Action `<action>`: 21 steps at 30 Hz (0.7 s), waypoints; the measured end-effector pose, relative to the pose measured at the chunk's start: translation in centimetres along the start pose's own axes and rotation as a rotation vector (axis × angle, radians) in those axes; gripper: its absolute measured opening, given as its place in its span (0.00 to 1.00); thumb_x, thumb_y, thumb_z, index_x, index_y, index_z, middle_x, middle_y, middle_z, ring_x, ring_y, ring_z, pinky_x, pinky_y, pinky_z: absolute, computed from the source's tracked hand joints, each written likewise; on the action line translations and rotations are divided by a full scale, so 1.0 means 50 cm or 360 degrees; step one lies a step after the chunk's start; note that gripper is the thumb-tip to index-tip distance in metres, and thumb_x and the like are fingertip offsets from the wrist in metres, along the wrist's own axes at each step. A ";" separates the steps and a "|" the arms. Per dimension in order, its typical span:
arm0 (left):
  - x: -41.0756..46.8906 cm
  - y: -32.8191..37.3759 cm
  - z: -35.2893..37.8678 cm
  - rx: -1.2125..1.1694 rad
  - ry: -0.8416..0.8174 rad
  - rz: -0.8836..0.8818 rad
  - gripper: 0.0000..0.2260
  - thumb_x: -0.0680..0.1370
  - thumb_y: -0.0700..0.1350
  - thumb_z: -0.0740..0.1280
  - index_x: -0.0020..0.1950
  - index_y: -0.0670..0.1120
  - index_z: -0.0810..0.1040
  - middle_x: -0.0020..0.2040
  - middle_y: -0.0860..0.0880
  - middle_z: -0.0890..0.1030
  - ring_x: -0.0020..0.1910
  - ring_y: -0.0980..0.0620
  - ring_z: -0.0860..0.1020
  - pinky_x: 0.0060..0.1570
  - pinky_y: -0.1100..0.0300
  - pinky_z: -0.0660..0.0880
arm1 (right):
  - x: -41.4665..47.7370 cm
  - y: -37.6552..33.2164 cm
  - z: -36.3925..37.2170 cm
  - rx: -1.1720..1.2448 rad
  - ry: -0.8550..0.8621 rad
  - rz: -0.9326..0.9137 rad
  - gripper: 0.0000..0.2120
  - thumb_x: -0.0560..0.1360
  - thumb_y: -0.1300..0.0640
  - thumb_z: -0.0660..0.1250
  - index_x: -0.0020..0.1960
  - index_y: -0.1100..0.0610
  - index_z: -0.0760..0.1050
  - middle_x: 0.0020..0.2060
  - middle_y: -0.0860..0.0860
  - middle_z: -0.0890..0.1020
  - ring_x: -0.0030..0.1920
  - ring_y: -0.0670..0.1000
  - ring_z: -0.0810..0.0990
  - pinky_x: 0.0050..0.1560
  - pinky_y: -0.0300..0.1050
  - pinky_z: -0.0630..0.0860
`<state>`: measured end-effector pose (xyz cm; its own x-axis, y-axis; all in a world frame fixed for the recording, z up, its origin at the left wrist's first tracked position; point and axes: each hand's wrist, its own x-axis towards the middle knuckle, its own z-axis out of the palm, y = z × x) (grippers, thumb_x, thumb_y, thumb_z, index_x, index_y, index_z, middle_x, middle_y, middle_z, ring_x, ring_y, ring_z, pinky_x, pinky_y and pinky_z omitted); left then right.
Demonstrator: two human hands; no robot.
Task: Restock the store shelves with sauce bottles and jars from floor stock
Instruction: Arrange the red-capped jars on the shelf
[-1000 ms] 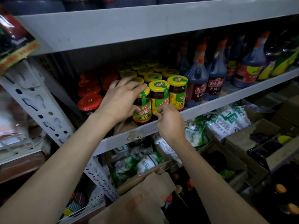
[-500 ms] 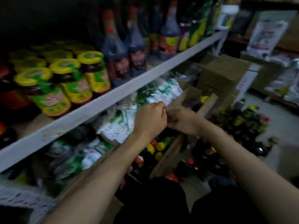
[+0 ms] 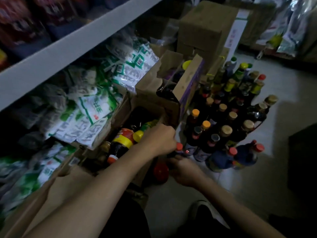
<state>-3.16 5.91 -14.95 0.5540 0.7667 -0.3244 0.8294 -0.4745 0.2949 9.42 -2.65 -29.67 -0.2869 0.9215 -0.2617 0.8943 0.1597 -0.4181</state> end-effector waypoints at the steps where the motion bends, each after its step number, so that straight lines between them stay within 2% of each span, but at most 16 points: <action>1: -0.002 -0.005 0.005 -0.0012 0.0021 -0.0002 0.10 0.76 0.50 0.63 0.42 0.44 0.77 0.43 0.43 0.79 0.47 0.39 0.78 0.41 0.52 0.74 | 0.016 -0.011 0.034 -0.0088 -0.0011 -0.0052 0.20 0.76 0.53 0.64 0.67 0.52 0.71 0.59 0.55 0.75 0.53 0.61 0.78 0.42 0.50 0.73; 3: -0.003 -0.014 0.010 -0.0011 0.0096 -0.0023 0.09 0.76 0.49 0.63 0.38 0.47 0.72 0.38 0.45 0.74 0.45 0.39 0.78 0.37 0.54 0.68 | 0.044 -0.028 0.091 -0.0204 -0.0102 -0.0119 0.27 0.74 0.52 0.66 0.72 0.50 0.65 0.60 0.56 0.73 0.50 0.63 0.79 0.39 0.49 0.69; 5: -0.002 -0.021 0.012 0.0004 0.0159 -0.0032 0.09 0.77 0.49 0.62 0.38 0.48 0.70 0.38 0.45 0.75 0.44 0.40 0.78 0.37 0.55 0.66 | 0.064 -0.033 0.128 -0.0267 -0.0208 -0.0099 0.35 0.73 0.50 0.68 0.75 0.49 0.57 0.63 0.58 0.69 0.51 0.64 0.78 0.41 0.51 0.72; 7: -0.005 -0.031 0.013 -0.0008 0.0163 -0.0038 0.08 0.77 0.49 0.62 0.39 0.49 0.71 0.43 0.43 0.79 0.45 0.41 0.78 0.37 0.55 0.66 | 0.075 -0.034 0.139 -0.0307 -0.0229 -0.0066 0.33 0.73 0.50 0.69 0.73 0.50 0.58 0.63 0.59 0.69 0.50 0.64 0.78 0.41 0.51 0.71; 9: -0.012 -0.050 0.010 -0.0080 0.0120 -0.0067 0.08 0.77 0.48 0.63 0.38 0.49 0.72 0.44 0.43 0.80 0.45 0.41 0.78 0.37 0.55 0.69 | 0.075 -0.034 0.113 -0.0206 -0.0150 -0.0064 0.25 0.74 0.47 0.68 0.67 0.52 0.65 0.57 0.58 0.73 0.47 0.62 0.79 0.39 0.48 0.69; 12: -0.023 -0.081 -0.008 -0.0310 0.0049 -0.0134 0.06 0.77 0.48 0.64 0.43 0.49 0.79 0.46 0.47 0.82 0.48 0.45 0.79 0.43 0.55 0.75 | 0.046 -0.031 -0.003 0.0181 -0.0048 -0.0099 0.22 0.70 0.44 0.71 0.60 0.51 0.73 0.49 0.53 0.78 0.43 0.54 0.78 0.39 0.47 0.71; 15: -0.047 -0.097 -0.039 -0.0835 0.0020 -0.0173 0.07 0.80 0.49 0.65 0.49 0.49 0.82 0.49 0.49 0.83 0.50 0.50 0.80 0.47 0.57 0.74 | -0.001 -0.043 -0.161 0.0675 0.0018 -0.0063 0.29 0.66 0.41 0.75 0.65 0.47 0.75 0.51 0.43 0.79 0.47 0.39 0.77 0.43 0.37 0.73; 16: -0.061 -0.098 -0.051 -0.1115 -0.0063 -0.0149 0.09 0.81 0.50 0.64 0.52 0.48 0.82 0.51 0.48 0.83 0.51 0.51 0.80 0.48 0.56 0.74 | -0.018 -0.055 -0.213 0.0947 0.0052 -0.0042 0.29 0.66 0.41 0.75 0.65 0.46 0.75 0.52 0.40 0.80 0.48 0.38 0.78 0.44 0.34 0.74; 18: -0.097 -0.097 -0.072 -0.1619 -0.0265 -0.0039 0.17 0.80 0.57 0.62 0.60 0.49 0.81 0.56 0.48 0.83 0.56 0.51 0.81 0.52 0.58 0.75 | -0.039 -0.084 -0.298 0.1416 0.0172 -0.0077 0.25 0.68 0.45 0.74 0.63 0.46 0.76 0.51 0.40 0.82 0.50 0.41 0.81 0.42 0.34 0.77; 21: -0.141 -0.078 -0.094 -0.2032 -0.0343 0.0191 0.23 0.77 0.63 0.62 0.65 0.50 0.77 0.61 0.48 0.82 0.60 0.49 0.79 0.56 0.57 0.76 | -0.049 -0.135 -0.392 0.1715 0.0440 -0.0172 0.23 0.68 0.44 0.71 0.61 0.51 0.78 0.51 0.44 0.83 0.52 0.46 0.83 0.47 0.37 0.78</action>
<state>-10.64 4.37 -9.55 0.7187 0.6075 -0.3383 0.1860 0.3009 0.9353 10.84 0.96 -9.14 -0.1391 0.9897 -0.0322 0.0660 -0.0232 -0.9976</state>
